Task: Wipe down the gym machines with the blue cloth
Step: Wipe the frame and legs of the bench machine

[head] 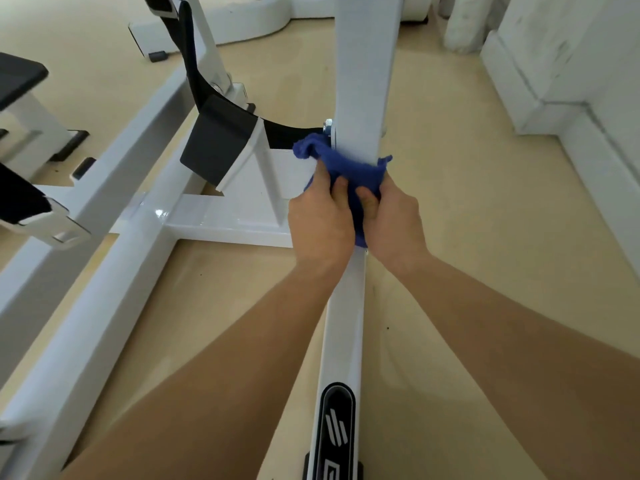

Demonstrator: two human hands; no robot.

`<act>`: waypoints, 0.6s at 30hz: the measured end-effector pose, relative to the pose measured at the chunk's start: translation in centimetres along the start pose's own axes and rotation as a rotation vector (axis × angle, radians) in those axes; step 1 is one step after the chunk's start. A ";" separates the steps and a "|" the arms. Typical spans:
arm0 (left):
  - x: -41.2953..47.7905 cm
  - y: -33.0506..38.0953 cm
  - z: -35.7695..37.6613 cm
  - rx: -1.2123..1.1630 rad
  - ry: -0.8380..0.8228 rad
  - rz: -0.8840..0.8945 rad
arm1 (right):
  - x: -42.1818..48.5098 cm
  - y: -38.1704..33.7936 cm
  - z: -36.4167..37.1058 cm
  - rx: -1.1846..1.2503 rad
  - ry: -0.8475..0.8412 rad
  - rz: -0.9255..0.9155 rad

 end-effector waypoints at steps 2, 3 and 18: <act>-0.7 -0.6 0.1 0.032 -0.053 -0.044 | -0.1 -0.4 -0.7 -0.008 -0.019 -0.024; -0.7 -0.7 0.1 0.023 -0.073 -0.055 | 0.0 -0.8 -1.0 0.000 -0.018 -0.048; 0.5 -4.4 2.9 0.151 -0.096 -0.111 | 0.4 4.0 2.1 -0.018 0.001 0.016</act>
Point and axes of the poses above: each hand's wrist, its own x-axis towards the middle knuckle, its own z-axis out of the palm, y = z × x, the point moved 1 cm from there along x, towards the middle knuckle, and after that the axes turned 4 degrees about -z, right-handed, at the moved point
